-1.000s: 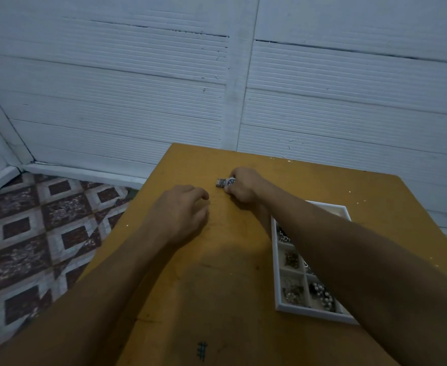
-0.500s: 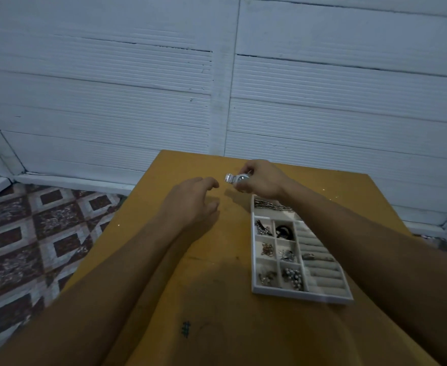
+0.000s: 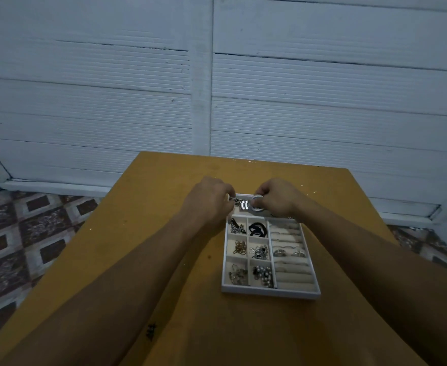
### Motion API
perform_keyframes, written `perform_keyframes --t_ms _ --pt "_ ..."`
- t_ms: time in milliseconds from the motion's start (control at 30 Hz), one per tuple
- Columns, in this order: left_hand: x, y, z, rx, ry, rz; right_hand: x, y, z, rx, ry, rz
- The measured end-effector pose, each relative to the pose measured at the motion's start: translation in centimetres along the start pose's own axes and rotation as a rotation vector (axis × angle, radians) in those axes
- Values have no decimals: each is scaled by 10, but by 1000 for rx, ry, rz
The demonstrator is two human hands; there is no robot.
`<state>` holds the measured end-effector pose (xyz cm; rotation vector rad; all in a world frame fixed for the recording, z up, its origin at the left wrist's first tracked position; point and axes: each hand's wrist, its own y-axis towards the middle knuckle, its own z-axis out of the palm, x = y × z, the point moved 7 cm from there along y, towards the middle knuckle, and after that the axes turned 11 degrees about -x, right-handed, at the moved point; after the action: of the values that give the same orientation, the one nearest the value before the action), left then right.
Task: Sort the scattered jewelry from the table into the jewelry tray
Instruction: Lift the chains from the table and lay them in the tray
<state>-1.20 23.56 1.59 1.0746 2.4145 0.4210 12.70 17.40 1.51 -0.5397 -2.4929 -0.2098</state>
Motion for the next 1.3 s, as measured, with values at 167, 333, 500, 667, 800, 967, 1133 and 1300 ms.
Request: perform_keyframes --t_ms 167,333,500,667,800,967,1133,1300 --pt "-4 5 13 28 71 77 -1 3 16 16 20 31" --pt "1 3 26 86 114 80 -6 1 18 -12 1 51" --pt "2 1 24 104 127 50 -7 0 18 -45 -92 43" --pt "1 1 21 123 115 8 -7 0 14 -87 -128 45" --pt "-2 4 18 133 140 -32 -3 0 12 -138 -127 21" --pt "-2 11 18 226 171 -4 -9 -1 -1 -64 -204 -27" --pt "-5 19 19 318 184 13 -15 -6 -11 -63 -333 -75" --pt "-9 21 18 350 211 22 -11 -1 -7 -51 -407 -113"
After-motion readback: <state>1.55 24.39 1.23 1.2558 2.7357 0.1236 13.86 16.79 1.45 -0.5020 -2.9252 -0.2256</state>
